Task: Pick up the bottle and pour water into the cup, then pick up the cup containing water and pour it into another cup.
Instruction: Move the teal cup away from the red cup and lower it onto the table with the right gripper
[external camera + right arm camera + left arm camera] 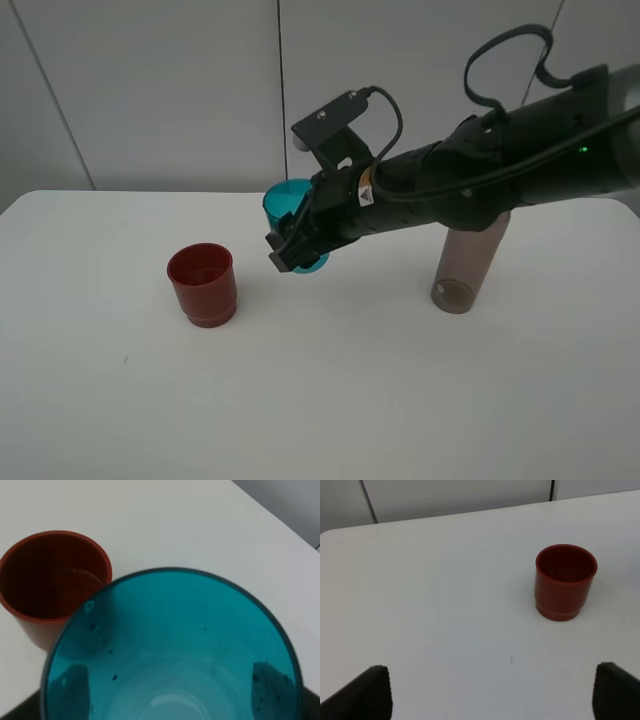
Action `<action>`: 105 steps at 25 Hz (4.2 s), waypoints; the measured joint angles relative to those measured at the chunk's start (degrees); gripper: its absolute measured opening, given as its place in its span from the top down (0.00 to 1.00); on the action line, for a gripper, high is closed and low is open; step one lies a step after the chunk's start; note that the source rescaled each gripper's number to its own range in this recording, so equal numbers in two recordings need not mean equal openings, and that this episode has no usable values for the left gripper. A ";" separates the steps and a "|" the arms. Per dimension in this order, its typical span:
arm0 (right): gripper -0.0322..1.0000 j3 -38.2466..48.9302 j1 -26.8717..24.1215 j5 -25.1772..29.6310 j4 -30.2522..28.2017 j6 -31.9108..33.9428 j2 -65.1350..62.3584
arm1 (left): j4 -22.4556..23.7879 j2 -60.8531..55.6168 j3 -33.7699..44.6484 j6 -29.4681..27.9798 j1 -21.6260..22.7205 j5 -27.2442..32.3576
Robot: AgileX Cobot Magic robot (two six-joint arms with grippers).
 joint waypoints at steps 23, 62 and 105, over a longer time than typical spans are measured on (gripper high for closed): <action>0.89 13.66 -3.69 -14.66 21.08 -13.13 -0.01 | 0.00 0.00 0.00 0.00 0.00 0.00; 0.89 13.61 -3.69 -11.28 25.81 -12.75 5.27 | 0.00 0.00 0.00 0.00 0.00 0.00; 0.89 13.41 -3.69 -11.01 25.09 -12.75 5.61 | 0.00 0.00 0.00 0.00 0.00 0.00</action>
